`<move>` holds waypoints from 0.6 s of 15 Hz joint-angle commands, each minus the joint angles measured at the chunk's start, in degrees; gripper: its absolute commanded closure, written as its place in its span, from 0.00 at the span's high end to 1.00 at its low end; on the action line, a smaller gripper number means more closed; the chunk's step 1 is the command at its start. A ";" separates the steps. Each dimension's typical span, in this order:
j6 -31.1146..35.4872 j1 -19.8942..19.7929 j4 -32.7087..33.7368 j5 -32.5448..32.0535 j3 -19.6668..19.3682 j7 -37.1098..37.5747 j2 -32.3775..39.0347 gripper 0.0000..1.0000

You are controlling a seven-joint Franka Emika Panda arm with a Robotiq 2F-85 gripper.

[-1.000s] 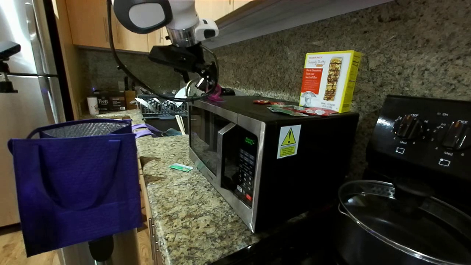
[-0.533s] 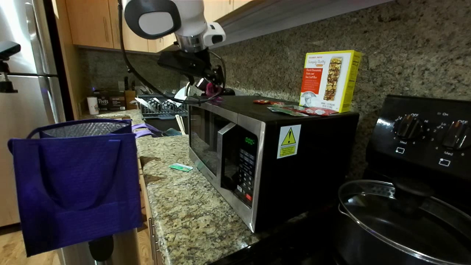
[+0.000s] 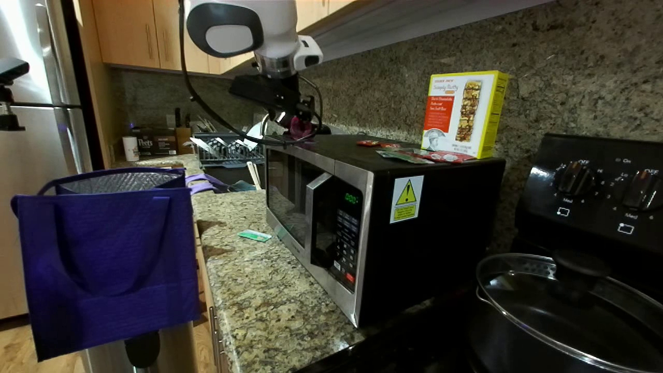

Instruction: Put the pink bottle on the microwave in the bag

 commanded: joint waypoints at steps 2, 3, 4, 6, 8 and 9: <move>-2.65 -1.49 1.99 2.34 0.86 -2.74 1.07 0.49; -2.90 -1.50 2.01 2.25 0.79 -2.56 1.05 0.42; -3.10 -1.53 2.02 2.19 0.74 -2.43 1.02 0.35; -3.49 -1.39 1.84 1.41 0.49 -1.48 0.79 0.22; -3.78 -0.94 1.22 -0.23 0.09 -0.10 -0.16 0.09; -3.45 -0.57 0.71 -1.49 -0.20 0.73 -0.83 0.09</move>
